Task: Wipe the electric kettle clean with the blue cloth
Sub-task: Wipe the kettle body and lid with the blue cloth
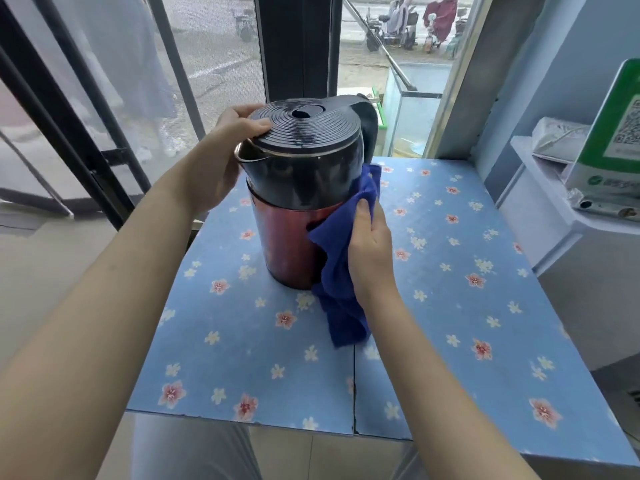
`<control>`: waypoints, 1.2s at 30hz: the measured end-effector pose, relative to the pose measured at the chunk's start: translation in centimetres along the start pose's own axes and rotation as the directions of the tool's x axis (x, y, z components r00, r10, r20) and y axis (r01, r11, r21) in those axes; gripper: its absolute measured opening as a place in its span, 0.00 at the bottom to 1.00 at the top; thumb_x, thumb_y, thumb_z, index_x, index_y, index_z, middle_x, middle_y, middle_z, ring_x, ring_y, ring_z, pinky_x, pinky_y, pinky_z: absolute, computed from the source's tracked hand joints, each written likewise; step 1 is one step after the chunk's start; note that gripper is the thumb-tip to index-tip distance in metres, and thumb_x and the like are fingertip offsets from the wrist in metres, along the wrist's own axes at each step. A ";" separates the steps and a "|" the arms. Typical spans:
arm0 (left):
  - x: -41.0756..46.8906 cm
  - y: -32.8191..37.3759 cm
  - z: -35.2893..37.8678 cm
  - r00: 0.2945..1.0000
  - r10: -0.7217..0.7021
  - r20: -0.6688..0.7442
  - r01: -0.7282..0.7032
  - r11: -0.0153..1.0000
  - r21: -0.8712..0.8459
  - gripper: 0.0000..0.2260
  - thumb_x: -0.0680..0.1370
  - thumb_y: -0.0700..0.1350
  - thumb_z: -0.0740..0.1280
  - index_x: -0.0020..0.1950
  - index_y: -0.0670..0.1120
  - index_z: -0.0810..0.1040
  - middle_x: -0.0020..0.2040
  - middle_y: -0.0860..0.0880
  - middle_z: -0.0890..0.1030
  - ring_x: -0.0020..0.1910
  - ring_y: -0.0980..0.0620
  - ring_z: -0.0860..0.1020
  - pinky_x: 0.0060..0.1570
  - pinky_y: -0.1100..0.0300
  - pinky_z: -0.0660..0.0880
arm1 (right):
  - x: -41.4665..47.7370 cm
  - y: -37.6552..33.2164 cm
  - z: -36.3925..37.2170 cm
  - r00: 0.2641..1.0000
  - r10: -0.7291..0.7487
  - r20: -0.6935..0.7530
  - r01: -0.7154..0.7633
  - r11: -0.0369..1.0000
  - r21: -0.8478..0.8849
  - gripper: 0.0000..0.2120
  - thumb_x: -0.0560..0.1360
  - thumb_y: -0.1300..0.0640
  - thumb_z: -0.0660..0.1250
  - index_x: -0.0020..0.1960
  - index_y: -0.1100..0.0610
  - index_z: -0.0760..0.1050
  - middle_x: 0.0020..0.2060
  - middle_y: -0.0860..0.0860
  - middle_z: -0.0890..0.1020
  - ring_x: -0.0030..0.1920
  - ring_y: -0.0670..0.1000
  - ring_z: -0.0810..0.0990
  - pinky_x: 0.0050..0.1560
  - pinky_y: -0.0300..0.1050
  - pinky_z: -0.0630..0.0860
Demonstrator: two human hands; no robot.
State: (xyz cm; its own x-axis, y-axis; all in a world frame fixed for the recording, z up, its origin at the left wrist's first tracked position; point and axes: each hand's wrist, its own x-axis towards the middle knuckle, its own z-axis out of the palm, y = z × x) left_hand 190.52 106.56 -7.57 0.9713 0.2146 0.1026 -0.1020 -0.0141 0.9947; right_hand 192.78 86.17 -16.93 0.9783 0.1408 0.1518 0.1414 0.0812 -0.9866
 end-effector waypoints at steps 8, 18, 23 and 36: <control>-0.3 0.6 -0.4 0.999 0.011 0.036 -0.014 0.997 0.082 0.14 0.78 0.46 0.63 0.62 0.54 0.77 0.55 0.54 0.83 0.59 0.56 0.79 0.69 0.58 0.70 | 0.1 -0.5 0.7 0.997 -0.076 -0.021 0.074 0.996 -0.057 0.21 0.85 0.52 0.51 0.76 0.53 0.62 0.73 0.50 0.71 0.72 0.47 0.68 0.71 0.37 0.64; -0.5 0.1 1.3 0.986 0.050 -0.159 -0.060 0.997 -0.056 0.08 0.85 0.43 0.57 0.59 0.47 0.75 0.52 0.49 0.80 0.51 0.55 0.79 0.54 0.64 0.77 | -1.6 1.6 0.5 0.999 0.041 0.001 -0.040 0.997 -0.060 0.23 0.84 0.47 0.49 0.77 0.51 0.60 0.73 0.51 0.71 0.73 0.50 0.69 0.75 0.51 0.64; -0.8 -0.5 1.5 0.982 0.078 -0.173 -0.090 0.994 -0.061 0.09 0.84 0.47 0.58 0.60 0.48 0.74 0.55 0.50 0.80 0.55 0.54 0.78 0.62 0.59 0.74 | -1.4 -1.6 1.0 0.976 -0.217 -0.021 0.217 0.976 -0.026 0.25 0.82 0.49 0.50 0.78 0.51 0.59 0.75 0.49 0.68 0.74 0.45 0.66 0.72 0.36 0.64; -3.5 -1.6 1.0 0.996 0.066 -0.067 -0.062 0.996 0.059 0.20 0.72 0.62 0.68 0.63 0.64 0.71 0.69 0.58 0.76 0.69 0.59 0.73 0.73 0.47 0.62 | 3.9 -8.7 -1.8 0.753 -0.469 0.462 0.639 0.687 -0.346 0.19 0.83 0.57 0.56 0.72 0.57 0.70 0.72 0.51 0.72 0.74 0.49 0.66 0.75 0.39 0.60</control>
State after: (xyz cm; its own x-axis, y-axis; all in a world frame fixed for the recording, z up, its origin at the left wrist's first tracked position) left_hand 187.53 104.83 -9.46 0.9458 0.2781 0.1677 -0.1495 -0.0853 0.9851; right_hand 195.66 84.26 -7.85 0.6007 0.5237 0.6040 0.7749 -0.1955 -0.6012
